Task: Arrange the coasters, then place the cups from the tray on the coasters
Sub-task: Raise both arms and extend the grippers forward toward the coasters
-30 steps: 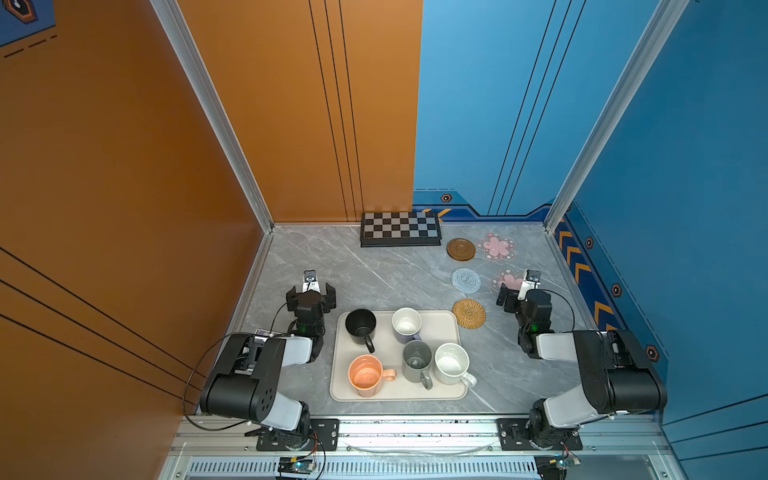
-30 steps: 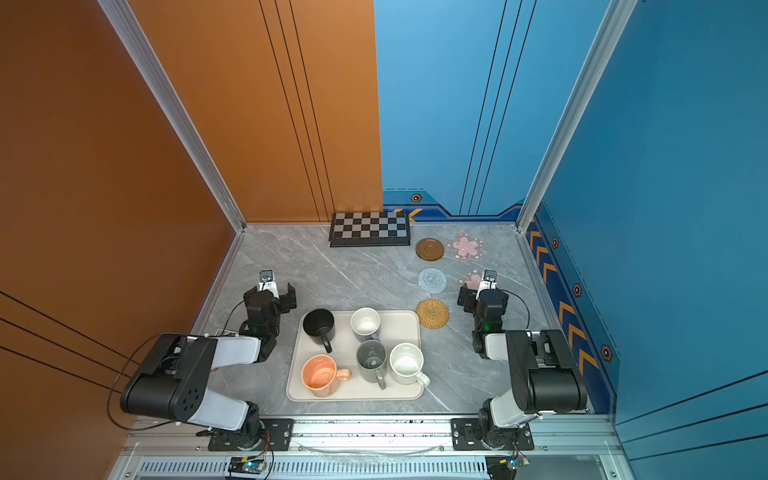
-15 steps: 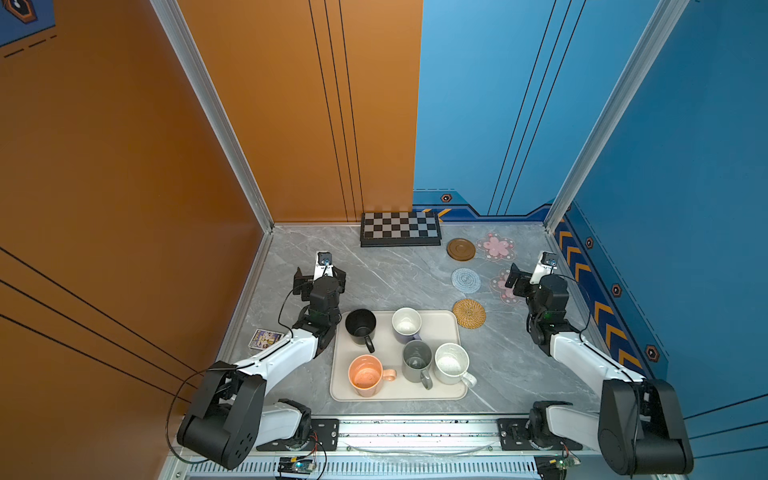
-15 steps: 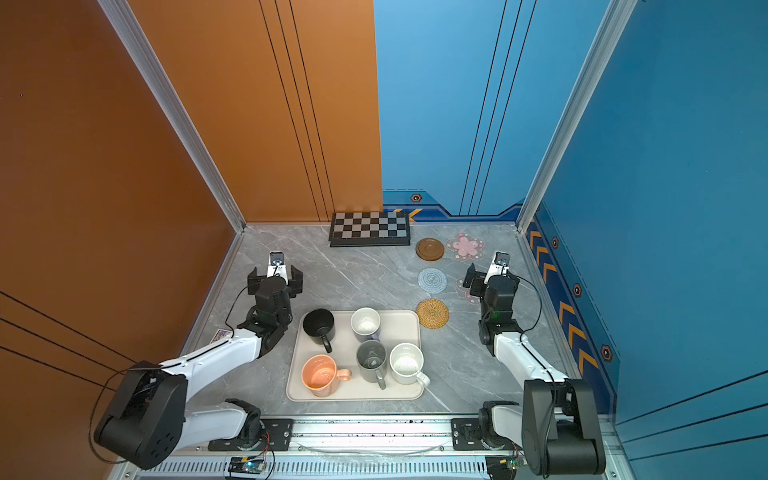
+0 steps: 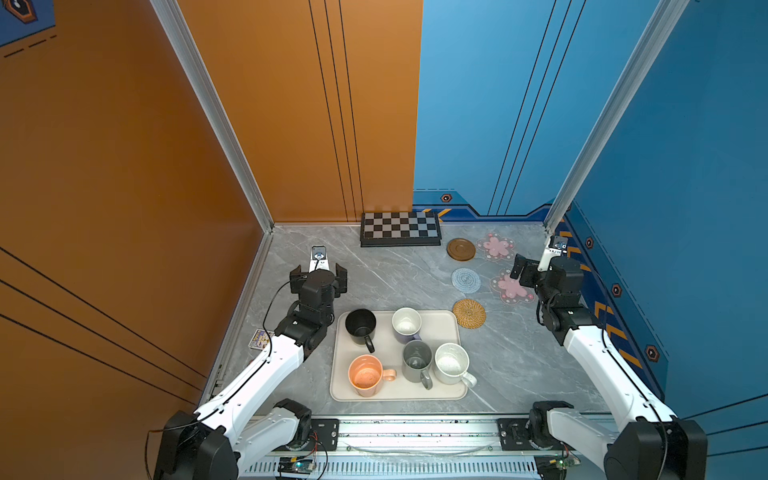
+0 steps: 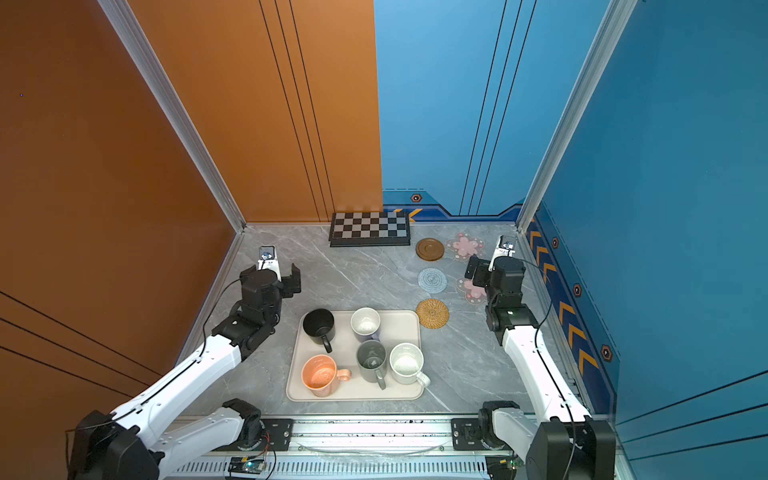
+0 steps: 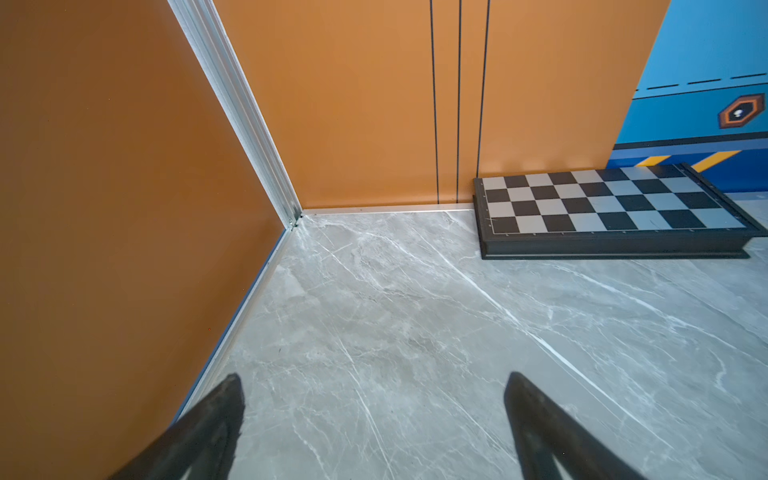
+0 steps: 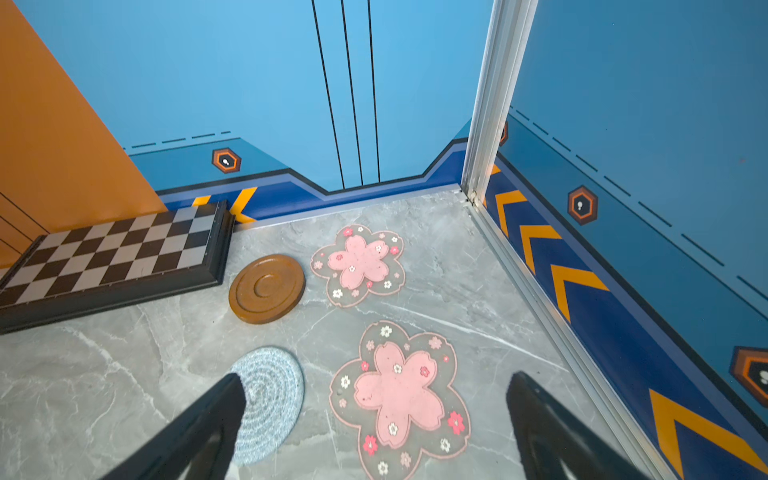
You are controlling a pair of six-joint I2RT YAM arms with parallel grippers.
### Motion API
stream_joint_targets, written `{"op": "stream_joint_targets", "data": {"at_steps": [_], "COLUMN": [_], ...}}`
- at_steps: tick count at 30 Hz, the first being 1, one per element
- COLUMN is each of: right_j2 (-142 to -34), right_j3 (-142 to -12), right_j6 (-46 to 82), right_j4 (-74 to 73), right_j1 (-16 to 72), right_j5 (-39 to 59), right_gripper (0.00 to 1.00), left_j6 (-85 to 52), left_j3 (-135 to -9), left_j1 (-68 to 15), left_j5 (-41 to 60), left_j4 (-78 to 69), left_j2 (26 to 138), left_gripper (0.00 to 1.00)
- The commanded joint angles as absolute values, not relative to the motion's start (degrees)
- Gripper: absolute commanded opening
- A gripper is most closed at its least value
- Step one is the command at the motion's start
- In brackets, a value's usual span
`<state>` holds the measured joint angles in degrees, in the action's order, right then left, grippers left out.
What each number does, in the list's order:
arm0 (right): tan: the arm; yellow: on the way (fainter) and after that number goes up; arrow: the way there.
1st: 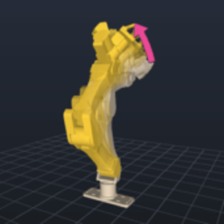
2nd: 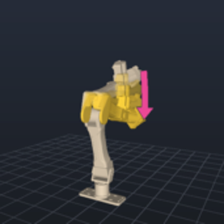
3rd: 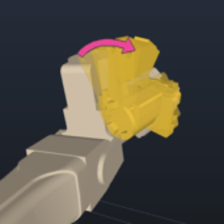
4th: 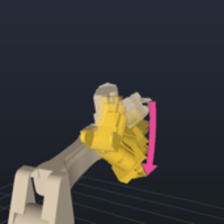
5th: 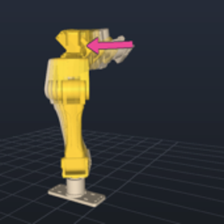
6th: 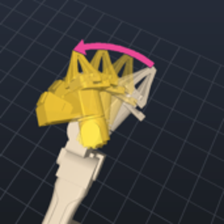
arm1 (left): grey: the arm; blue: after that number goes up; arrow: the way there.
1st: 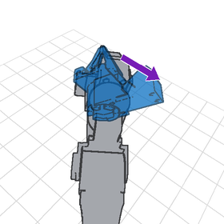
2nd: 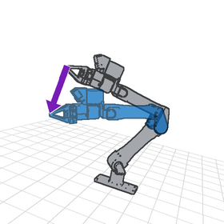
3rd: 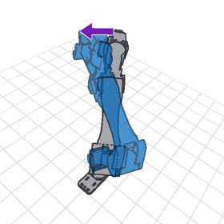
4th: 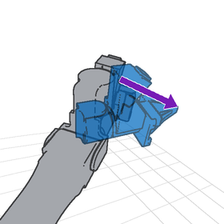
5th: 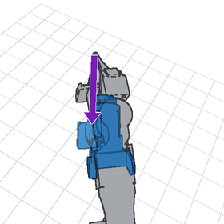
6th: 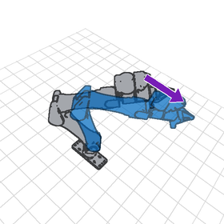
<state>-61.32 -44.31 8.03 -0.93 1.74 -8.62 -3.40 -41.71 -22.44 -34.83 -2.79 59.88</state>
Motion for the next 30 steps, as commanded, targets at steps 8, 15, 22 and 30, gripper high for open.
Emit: {"op": "stream_joint_targets", "data": {"at_steps": [8,15,22,30], "right_j2": [-58.7,-61.5,-63.9,-70.3], "right_j3": [-45.1,-47.3,-50.0,-54.3], "right_j6": [10.4,10.4,10.7,10.0], "right_j4": [4.4,7.4,9.8,11.2], "right_j1": [2.9,4.2,4.7,6.8], "right_j5": [-7.5,-7.9,-8.5,-7.5], "right_gripper": [1.0,1.0,1.0,1.0], "left_j6": [-11.2,-15.5,-16.1,-14.4], "left_j3": [-47.6,-50.1,-53.1,-60.0], "left_j1": [-23.1,-21.4,-21.4,-21.3], "left_j5": [-41.0,-35.4,-28.1,-23.5], "left_j4": [10.3,14.2,16.1,21.1], "left_j2": [61.3,61.7,64.5,71.4], "left_gripper": [0.98,0.98,0.98,0.98]}}
